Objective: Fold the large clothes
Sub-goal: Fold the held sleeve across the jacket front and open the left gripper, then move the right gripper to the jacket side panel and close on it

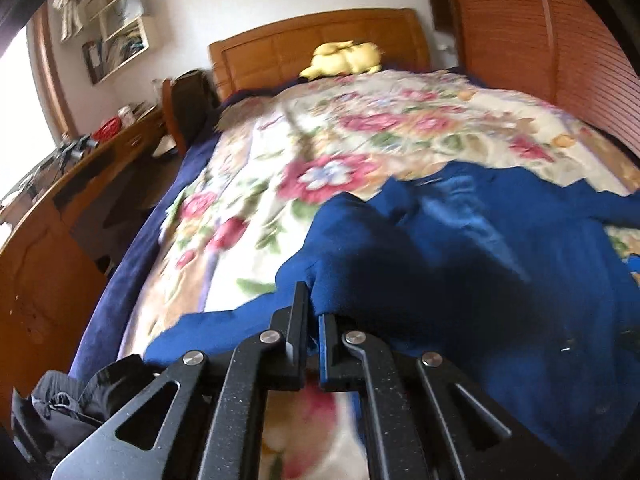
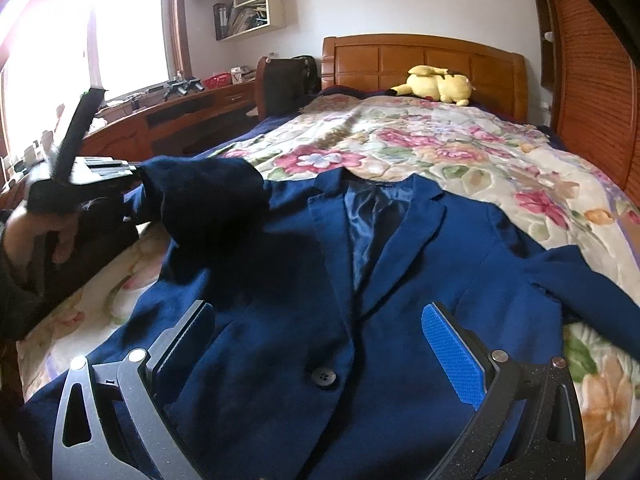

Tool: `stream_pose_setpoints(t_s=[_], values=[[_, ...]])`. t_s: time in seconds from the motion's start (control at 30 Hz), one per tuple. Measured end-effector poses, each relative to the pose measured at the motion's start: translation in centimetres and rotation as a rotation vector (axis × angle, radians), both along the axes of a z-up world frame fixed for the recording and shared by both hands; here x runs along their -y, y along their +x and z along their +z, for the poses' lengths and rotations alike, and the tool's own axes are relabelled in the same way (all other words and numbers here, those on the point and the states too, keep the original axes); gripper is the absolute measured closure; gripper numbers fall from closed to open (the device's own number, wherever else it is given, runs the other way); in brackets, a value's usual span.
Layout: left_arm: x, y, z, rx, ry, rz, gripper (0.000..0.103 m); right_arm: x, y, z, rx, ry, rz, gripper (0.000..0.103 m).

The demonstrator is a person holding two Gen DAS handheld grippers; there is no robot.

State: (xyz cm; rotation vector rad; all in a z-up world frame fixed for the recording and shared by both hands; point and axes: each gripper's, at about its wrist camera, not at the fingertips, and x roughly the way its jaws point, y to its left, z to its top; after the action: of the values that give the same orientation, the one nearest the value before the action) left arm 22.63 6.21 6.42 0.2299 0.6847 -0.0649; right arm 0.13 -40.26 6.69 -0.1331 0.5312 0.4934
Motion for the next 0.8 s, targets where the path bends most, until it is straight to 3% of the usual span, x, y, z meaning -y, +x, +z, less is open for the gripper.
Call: stream_pose_setpoints(t_s=[0.2, 0.4, 0.6, 0.8], values=[[4.6, -1.8, 0.8, -0.014, -0.039, -0.090, 0.097, 0.9, -0.3, 0.5, 0.013, 0.016, -0.025, 0.000], [7.2, -3.8, -0.5, -0.014, -0.037, -0.135, 0.069, 1.4, -0.5, 0.8, 0.023, 0.036, -0.033, 0.000], [6.3, -7.0, -0.6, -0.002, -0.079, -0.132, 0.061, 1.4, -0.7, 0.8, 0.030, 0.043, -0.030, 0.000], [4.7, -10.8, -2.1, 0.006, -0.075, -0.122, 0.041, 1.4, -0.8, 0.7, 0.028, 0.046, -0.018, 0.000]])
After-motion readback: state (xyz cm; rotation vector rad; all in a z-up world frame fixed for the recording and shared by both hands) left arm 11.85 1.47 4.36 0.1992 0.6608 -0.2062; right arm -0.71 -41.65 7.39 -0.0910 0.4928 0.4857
